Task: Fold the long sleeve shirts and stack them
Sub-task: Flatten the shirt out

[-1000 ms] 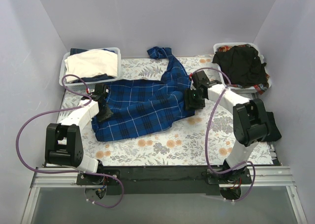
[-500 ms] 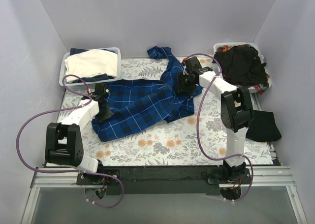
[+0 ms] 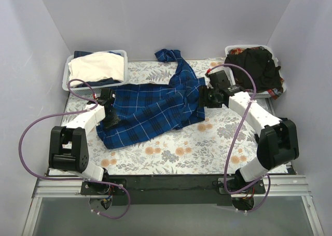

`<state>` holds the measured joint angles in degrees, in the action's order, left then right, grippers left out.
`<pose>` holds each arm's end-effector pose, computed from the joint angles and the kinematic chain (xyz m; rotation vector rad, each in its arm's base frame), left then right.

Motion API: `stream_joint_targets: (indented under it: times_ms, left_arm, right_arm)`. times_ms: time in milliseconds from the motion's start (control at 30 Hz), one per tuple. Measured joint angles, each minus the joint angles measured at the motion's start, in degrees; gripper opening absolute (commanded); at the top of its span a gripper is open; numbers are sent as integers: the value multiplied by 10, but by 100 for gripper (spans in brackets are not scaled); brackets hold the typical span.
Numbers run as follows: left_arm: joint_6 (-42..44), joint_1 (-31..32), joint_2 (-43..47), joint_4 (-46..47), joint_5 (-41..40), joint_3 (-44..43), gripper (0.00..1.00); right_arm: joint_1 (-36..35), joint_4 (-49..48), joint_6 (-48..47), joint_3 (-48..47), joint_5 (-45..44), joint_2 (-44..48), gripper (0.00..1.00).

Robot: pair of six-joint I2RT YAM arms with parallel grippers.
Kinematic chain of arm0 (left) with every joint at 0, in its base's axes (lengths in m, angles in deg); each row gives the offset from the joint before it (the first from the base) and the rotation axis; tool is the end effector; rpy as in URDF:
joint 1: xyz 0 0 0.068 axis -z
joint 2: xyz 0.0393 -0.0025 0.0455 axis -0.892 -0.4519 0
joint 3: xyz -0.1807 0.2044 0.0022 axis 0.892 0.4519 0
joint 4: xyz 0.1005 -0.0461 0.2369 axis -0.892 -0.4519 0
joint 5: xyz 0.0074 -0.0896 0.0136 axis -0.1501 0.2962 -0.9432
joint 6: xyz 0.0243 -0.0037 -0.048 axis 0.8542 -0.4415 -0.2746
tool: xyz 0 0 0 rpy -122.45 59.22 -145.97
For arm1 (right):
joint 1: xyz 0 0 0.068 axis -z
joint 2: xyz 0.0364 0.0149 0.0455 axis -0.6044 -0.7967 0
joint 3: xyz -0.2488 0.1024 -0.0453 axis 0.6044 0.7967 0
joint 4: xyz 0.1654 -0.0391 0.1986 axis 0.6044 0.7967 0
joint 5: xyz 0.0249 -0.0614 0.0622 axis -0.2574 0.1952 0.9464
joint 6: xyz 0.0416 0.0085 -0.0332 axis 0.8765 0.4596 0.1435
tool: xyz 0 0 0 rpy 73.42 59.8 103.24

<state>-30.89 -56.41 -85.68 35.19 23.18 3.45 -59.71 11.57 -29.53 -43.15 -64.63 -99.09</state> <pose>0.2706 -0.0250 0.1896 -1.4745 2.3743 -0.0367 0.3146 0.1299 0.2777 -0.1174 2.4380 0.2883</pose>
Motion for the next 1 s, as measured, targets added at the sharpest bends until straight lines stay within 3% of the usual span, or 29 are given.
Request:
stream_joint_targets:
  times_ms: [233,533,600,633,667,900,933,1000]
  left_arm:
    - [0,0,0,2,4,0,4]
    - [0,0,0,4,11,3,4]
    - [0,0,0,5,12,6,4]
    - [-1,0,2,6,12,9,4]
    - [-1,0,3,5,12,12,4]
    - [-1,0,6,4,11,24,16]
    - [-1,0,6,4,11,24,25]
    - [-2,0,6,3,11,24,33]
  right_arm:
    - [0,5,15,83,-3,-46,65]
    - [0,-33,33,34,-23,-156,66]
    - [0,-50,38,23,-23,-168,47]
    - [0,-56,40,19,-24,-171,16]
    - [0,-65,45,18,-25,-175,4]
    - [0,-78,52,44,-34,-156,1]
    - [0,-73,52,66,-35,-135,1]
    - [0,-46,51,115,-37,-74,1]
